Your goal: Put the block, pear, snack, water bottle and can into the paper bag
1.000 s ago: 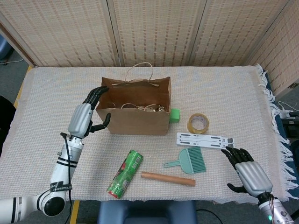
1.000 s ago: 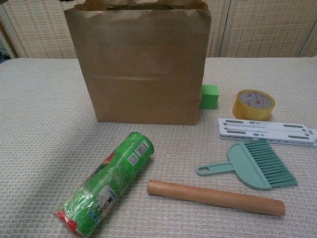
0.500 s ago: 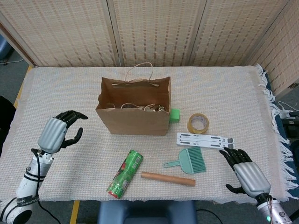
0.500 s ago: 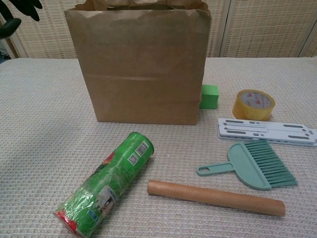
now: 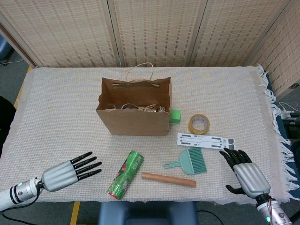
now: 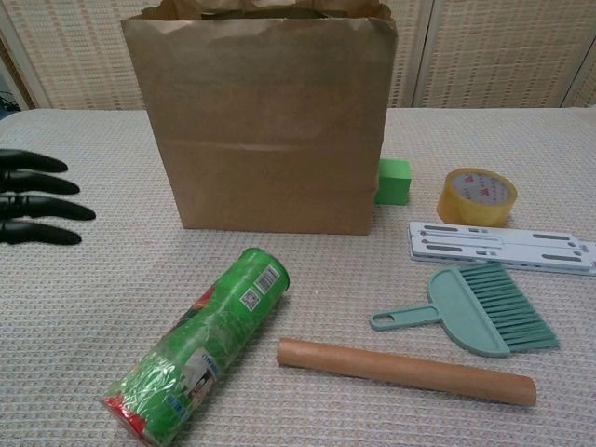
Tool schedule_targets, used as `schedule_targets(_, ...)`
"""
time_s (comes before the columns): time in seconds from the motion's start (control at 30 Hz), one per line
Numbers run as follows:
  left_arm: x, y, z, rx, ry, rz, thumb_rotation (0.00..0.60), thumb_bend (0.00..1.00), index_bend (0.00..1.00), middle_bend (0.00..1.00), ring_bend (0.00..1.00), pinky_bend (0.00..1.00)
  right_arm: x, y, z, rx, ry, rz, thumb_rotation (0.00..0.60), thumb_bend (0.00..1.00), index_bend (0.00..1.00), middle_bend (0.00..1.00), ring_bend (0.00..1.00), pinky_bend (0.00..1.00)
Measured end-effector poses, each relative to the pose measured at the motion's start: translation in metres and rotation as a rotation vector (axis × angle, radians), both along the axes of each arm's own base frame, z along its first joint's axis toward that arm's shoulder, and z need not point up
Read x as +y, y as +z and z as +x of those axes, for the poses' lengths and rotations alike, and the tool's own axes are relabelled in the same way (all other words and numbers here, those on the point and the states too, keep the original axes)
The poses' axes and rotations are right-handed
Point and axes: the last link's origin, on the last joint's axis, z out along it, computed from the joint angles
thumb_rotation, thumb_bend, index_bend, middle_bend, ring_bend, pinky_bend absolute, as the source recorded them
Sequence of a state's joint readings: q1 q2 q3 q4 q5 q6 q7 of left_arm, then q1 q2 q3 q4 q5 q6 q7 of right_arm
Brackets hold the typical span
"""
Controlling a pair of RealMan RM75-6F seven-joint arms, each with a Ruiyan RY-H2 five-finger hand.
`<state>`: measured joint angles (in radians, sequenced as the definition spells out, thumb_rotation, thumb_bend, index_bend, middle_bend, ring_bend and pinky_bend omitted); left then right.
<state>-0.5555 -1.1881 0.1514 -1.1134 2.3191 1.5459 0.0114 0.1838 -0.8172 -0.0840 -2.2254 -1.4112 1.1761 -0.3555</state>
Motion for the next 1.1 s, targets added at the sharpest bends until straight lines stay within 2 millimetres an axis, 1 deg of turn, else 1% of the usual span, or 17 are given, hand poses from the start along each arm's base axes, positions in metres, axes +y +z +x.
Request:
schedule_targets(0.1, -0.005, -0.014, 0.002, 0.076, -0.121, -0.046, 0.6, 0.38, 0.0, 0.0, 0.0, 0.04, 0.0, 0.0, -0.001, 0.0, -0.003, 0.001, 0.6, 0.1, 0.0, 0.0, 0.0, 0.0)
schedule_targets(0.27, -0.002, -0.029, 0.008, 0.14, -0.198, -0.065, 0.6, 0.37, 0.0, 0.0, 0.0, 0.03, 0.0, 0.001, -0.001, -0.002, -0.005, -0.001, 0.6, 0.1, 0.0, 0.0, 0.0, 0.0)
schedule_targets(0.47, 0.002, -0.046, 0.022, 0.146, -0.212, -0.074, 0.6, 0.37, 0.0, 0.0, 0.0, 0.03, -0.001, 0.001, -0.003, -0.001, -0.011, 0.003, 0.6, 0.1, 0.0, 0.0, 0.0, 0.0)
schedule_targets(0.8, 0.016, -0.087, 0.046, 0.149, -0.246, -0.081, 0.6, 0.37, 0.0, 0.0, 0.0, 0.03, -0.002, 0.002, -0.003, -0.005, -0.013, 0.007, 0.6, 0.1, 0.0, 0.0, 0.0, 0.0)
schedule_targets(1.1, 0.014, -0.11, 0.055, 0.125, -0.235, -0.091, 0.6, 0.37, 0.0, 0.0, 0.0, 0.03, -0.007, 0.002, -0.007, -0.014, -0.036, 0.015, 0.6, 0.1, 0.0, 0.0, 0.0, 0.0)
